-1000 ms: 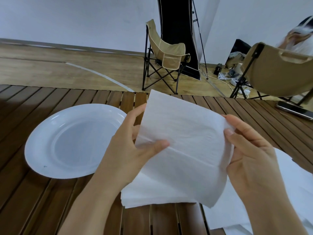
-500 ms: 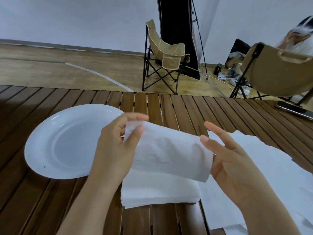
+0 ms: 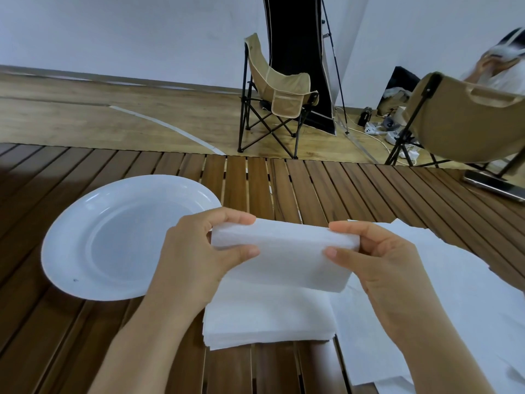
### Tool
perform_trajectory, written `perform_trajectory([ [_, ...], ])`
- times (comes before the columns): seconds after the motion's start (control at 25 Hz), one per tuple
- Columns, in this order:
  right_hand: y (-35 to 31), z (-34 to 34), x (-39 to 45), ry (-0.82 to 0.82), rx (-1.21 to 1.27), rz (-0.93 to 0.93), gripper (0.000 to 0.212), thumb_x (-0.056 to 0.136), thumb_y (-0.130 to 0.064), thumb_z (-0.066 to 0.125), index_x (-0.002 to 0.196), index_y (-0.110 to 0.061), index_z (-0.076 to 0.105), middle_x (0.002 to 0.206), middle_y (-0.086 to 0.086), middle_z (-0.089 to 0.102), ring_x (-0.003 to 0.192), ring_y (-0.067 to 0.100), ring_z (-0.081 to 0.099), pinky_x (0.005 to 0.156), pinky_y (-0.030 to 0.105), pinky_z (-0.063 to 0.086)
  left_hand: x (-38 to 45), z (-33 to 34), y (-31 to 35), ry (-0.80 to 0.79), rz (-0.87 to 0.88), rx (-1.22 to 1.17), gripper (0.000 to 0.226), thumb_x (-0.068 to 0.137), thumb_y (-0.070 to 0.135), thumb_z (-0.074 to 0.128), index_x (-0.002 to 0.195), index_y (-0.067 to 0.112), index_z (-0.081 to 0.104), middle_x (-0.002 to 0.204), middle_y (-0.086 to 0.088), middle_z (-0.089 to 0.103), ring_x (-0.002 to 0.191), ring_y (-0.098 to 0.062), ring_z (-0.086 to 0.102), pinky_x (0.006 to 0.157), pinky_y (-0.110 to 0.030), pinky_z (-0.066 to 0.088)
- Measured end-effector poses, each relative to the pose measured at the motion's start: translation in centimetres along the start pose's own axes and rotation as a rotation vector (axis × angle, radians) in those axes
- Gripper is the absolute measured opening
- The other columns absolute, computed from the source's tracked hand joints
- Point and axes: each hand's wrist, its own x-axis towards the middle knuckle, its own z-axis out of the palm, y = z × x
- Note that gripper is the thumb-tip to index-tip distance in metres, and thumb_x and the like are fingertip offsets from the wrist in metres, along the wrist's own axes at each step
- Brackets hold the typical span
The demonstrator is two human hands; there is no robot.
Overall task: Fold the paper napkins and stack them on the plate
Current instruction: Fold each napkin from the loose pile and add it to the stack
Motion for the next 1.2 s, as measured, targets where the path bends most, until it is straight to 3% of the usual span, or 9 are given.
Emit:
perform_trajectory([
  [0.2,-0.1,0.4,-0.2,0.042,-0.102,-0.069,0.023,0.073,-0.005,0.078,0.085,-0.025,0.077,0.078,0.001,0.073,0.081,0.024,0.066,0.071,0.030,0.053,-0.1,-0.1,0.0,0.056,0.040,0.095,0.018,0.070,0.041,0.077,0.077,0.050,0.063,0.090,0.024,0.058,0.087,-0.004,0.056,0.074,-0.019,0.049],
  [0.44,-0.2,0.3,-0.2,0.066,-0.164,-0.118,0.020,0.075,-0.010,0.077,0.081,-0.030,0.076,0.073,-0.006,0.072,0.070,0.009,0.065,0.064,0.020,0.051,0.1,-0.4,-0.2,0.105,0.064,0.154,0.010,0.075,0.042,0.072,0.075,0.047,0.063,0.079,0.027,0.058,0.080,-0.002,0.056,0.066,-0.010,0.039],
  [0.56,0.0,0.4,0.0,0.101,-0.200,-0.151,0.016,0.078,-0.012,0.074,0.077,-0.028,0.075,0.071,-0.006,0.070,0.065,0.001,0.060,0.058,0.009,0.047,0.1,-0.6,-0.2,0.142,0.076,0.151,0.019,0.076,0.041,0.072,0.069,0.052,0.058,0.081,0.025,0.059,0.082,-0.003,0.056,0.066,-0.010,0.037],
  [0.64,0.2,0.4,0.2,0.128,-0.268,-0.174,0.017,0.082,-0.013,0.071,0.076,-0.029,0.072,0.083,-0.009,0.066,0.077,0.002,0.060,0.063,0.009,0.045,0.1,-0.6,-0.3,0.180,0.077,0.172,0.021,0.076,0.042,0.071,0.070,0.053,0.055,0.090,0.017,0.058,0.087,-0.005,0.053,0.068,-0.008,0.035],
  [0.76,0.4,0.2,0.5,0.169,-0.241,-0.157,0.016,0.088,-0.014,0.063,0.078,-0.025,0.067,0.089,-0.007,0.065,0.082,0.007,0.059,0.069,0.020,0.044,0.3,-0.5,-0.3,0.172,0.017,0.127,0.006,0.078,0.046,0.066,0.079,0.043,0.061,0.095,0.016,0.061,0.086,-0.003,0.056,0.069,-0.010,0.040],
  [0.88,0.6,0.4,0.4,0.209,-0.120,-0.049,0.010,0.091,-0.016,0.060,0.082,-0.019,0.064,0.079,0.001,0.062,0.073,0.016,0.052,0.064,0.029,0.042,0.3,-0.3,0.0,0.122,-0.085,0.006,0.018,0.082,0.049,0.060,0.084,0.032,0.065,0.082,0.016,0.070,0.079,-0.004,0.065,0.075,-0.027,0.052],
  [1.0,1.5,0.5,0.7,0.183,-0.034,0.138,0.010,0.089,-0.030,0.063,0.090,-0.021,0.064,0.089,0.005,0.062,0.079,0.021,0.054,0.066,0.033,0.043,0.1,-0.1,0.4,0.092,-0.242,-0.051,0.018,0.087,0.047,0.056,0.095,0.031,0.062,0.088,0.011,0.070,0.084,-0.008,0.062,0.066,-0.025,0.047],
  [1.08,2.5,0.6,1.1,0.109,0.035,0.277,0.019,0.085,-0.037,0.068,0.097,-0.023,0.065,0.104,0.009,0.064,0.096,0.030,0.060,0.071,0.041,0.050,0.1,0.2,0.5,0.062,-0.352,-0.055,0.020,0.090,0.044,0.054,0.104,0.030,0.057,0.098,0.009,0.064,0.084,-0.008,0.056,0.059,-0.021,0.041],
  [1.2,3.3,0.8,1.3,0.049,0.024,0.370,0.025,0.080,-0.029,0.074,0.103,-0.023,0.064,0.116,0.008,0.062,0.108,0.033,0.058,0.084,0.048,0.052,0.1,0.7,0.5,0.020,-0.454,-0.036,0.023,0.094,0.045,0.046,0.111,0.028,0.050,0.108,0.007,0.050,0.089,-0.009,0.047,0.069,-0.024,0.038],
])
